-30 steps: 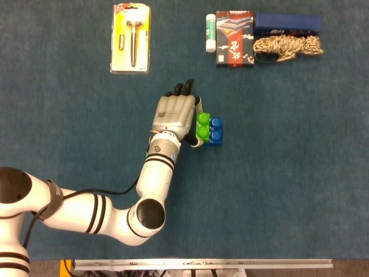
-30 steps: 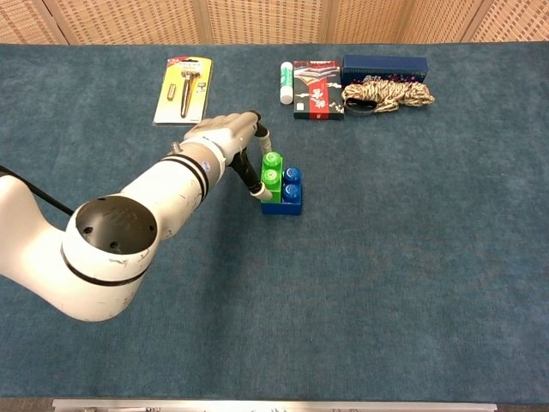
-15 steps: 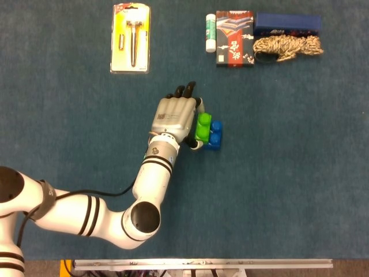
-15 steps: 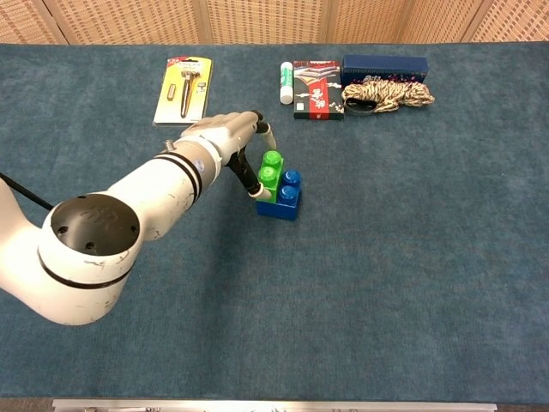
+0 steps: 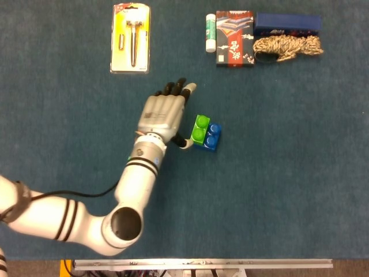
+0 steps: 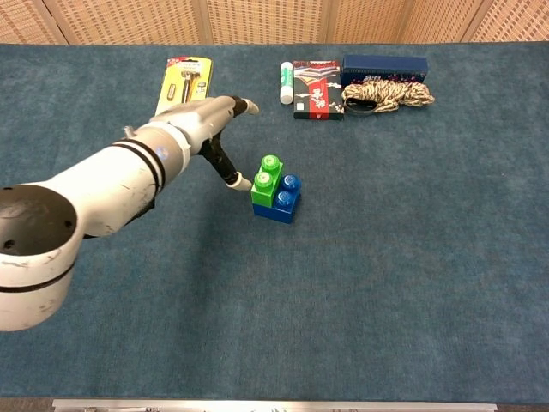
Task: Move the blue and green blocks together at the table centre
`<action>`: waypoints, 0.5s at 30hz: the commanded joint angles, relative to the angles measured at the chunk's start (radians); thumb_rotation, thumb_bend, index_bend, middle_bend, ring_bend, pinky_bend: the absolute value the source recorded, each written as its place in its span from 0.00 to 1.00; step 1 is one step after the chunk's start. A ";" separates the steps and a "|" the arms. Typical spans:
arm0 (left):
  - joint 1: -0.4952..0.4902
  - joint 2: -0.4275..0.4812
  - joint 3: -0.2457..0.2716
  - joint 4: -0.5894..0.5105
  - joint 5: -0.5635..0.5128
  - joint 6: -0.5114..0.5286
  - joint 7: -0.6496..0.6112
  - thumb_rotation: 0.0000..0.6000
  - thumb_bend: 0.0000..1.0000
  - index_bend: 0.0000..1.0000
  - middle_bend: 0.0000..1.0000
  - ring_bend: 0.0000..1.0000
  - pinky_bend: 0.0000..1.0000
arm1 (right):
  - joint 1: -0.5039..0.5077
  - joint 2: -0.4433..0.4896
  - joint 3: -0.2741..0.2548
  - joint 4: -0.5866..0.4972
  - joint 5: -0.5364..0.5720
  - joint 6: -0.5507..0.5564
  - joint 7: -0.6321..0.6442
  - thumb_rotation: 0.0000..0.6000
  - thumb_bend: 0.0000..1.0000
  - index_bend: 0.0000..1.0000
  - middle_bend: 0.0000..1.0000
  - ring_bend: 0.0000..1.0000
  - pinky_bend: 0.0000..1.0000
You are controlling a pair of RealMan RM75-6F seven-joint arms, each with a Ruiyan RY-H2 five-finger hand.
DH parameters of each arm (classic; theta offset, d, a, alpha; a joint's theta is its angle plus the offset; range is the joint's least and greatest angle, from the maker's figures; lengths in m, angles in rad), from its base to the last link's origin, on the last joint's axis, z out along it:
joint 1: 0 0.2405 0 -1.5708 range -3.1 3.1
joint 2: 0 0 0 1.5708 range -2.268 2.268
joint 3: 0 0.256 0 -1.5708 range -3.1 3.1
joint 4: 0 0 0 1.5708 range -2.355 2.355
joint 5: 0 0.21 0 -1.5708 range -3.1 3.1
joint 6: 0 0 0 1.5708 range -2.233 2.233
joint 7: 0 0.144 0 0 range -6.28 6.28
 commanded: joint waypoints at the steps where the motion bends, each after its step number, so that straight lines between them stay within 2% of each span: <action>1: 0.047 0.087 0.027 -0.089 0.039 0.041 -0.017 1.00 0.13 0.09 0.01 0.00 0.15 | 0.001 -0.001 0.000 -0.001 0.000 -0.002 -0.003 1.00 0.04 0.28 0.15 0.00 0.03; 5: 0.096 0.172 0.068 -0.159 0.101 0.062 -0.042 1.00 0.13 0.12 0.02 0.00 0.15 | 0.004 -0.004 0.000 -0.005 0.002 -0.010 -0.018 1.00 0.04 0.28 0.15 0.00 0.03; 7: 0.122 0.214 0.106 -0.186 0.156 0.066 -0.052 1.00 0.13 0.13 0.02 0.00 0.15 | 0.007 -0.006 -0.001 -0.008 0.004 -0.017 -0.028 1.00 0.04 0.28 0.15 0.00 0.03; 11: 0.178 0.279 0.215 -0.198 0.325 0.090 -0.059 1.00 0.13 0.14 0.02 0.00 0.15 | 0.011 -0.008 -0.001 -0.012 0.008 -0.028 -0.042 1.00 0.04 0.28 0.15 0.00 0.03; 15: 0.254 0.320 0.351 -0.151 0.561 0.136 -0.075 1.00 0.13 0.15 0.02 0.00 0.15 | 0.014 -0.010 0.001 -0.016 0.016 -0.036 -0.055 1.00 0.04 0.28 0.15 0.00 0.03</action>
